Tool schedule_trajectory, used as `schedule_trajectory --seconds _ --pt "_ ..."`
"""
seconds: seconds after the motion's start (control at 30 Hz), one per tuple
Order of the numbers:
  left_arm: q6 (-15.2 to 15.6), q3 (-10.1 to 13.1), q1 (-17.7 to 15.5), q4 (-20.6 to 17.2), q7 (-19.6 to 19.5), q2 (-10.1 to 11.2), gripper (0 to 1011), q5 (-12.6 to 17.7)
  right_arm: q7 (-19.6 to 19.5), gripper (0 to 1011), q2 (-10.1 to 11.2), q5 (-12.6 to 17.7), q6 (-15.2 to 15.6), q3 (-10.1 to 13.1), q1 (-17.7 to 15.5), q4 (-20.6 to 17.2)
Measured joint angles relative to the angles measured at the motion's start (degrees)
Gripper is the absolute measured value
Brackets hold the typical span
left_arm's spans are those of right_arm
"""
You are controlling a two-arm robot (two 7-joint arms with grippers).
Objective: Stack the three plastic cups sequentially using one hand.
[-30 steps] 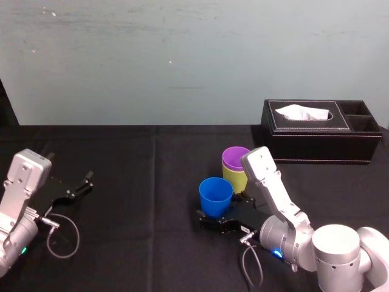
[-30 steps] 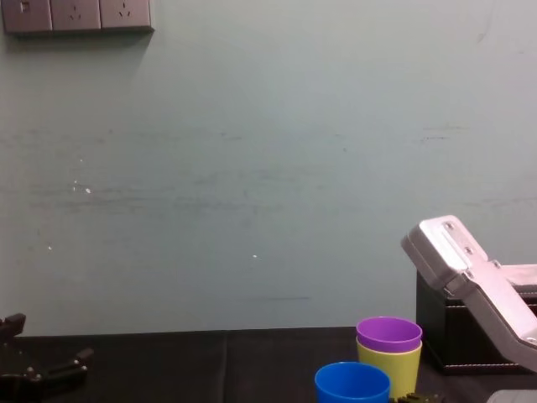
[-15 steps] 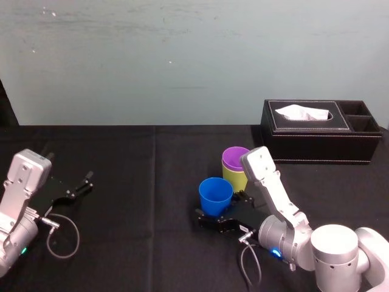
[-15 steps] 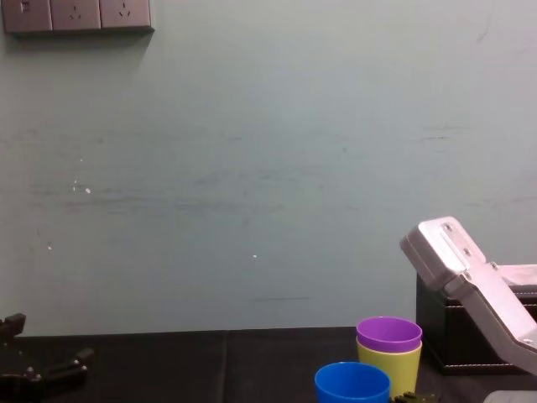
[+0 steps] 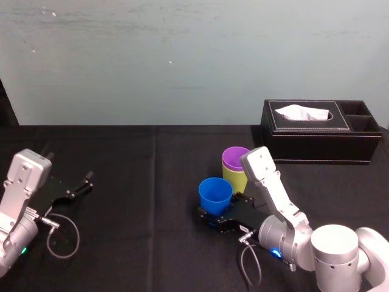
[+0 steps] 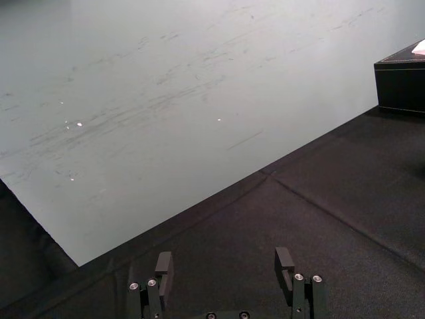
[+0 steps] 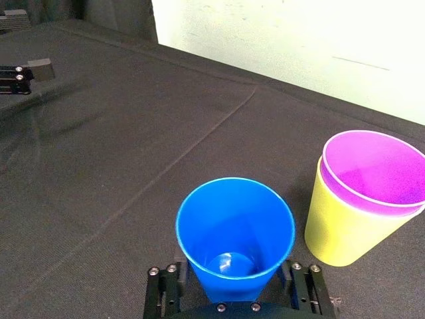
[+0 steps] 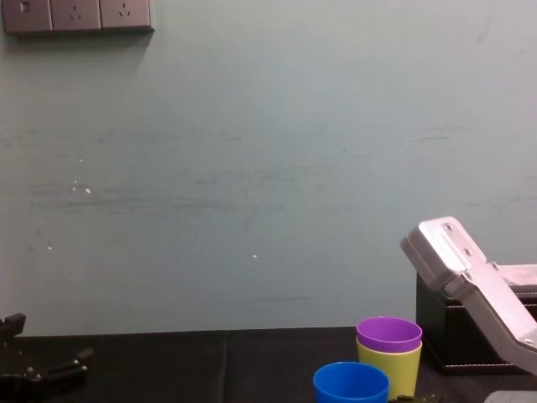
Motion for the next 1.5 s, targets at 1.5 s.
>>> schedule_trajectory --seconds 1.5 --pt "0.0 0.0 0.0 0.0 0.0 0.0 1000 0.0 -0.1 705 2.4 1.0 14.4 3.7 0.2 -16.0"
